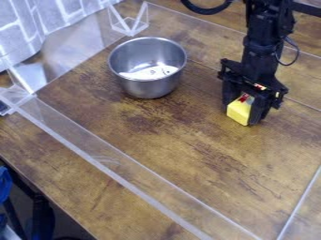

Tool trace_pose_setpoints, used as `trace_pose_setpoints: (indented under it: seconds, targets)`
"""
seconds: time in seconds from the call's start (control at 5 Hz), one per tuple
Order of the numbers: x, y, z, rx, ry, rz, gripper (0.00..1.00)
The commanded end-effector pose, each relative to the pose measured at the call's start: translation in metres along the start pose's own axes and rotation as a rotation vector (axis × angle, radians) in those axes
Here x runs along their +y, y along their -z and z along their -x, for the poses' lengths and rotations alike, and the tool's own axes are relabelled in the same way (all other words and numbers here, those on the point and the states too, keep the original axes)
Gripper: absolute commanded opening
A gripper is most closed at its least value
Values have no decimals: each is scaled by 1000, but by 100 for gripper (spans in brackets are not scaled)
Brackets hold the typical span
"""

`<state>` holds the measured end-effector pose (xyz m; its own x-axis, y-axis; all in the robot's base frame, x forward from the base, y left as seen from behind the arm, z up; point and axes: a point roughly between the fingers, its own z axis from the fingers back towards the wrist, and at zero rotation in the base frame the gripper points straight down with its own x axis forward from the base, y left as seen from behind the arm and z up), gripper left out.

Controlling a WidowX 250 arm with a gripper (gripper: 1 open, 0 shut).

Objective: Move the yellow butter to the right side of the table

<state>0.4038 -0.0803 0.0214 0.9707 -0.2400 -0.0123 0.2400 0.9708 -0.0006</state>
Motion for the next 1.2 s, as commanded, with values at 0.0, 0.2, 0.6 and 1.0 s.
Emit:
trace_pose_setpoints:
  seconds: [0.0, 0.2, 0.6, 1.0]
  targets:
    - [-8, -1, -7, -19, 27, 5, 0]
    - [-9, 0, -8, -7, 28, 9, 0]
    - [-10, 2, -10, 15, 31, 17, 0]
    - [-10, 2, -12, 44, 35, 22, 0]
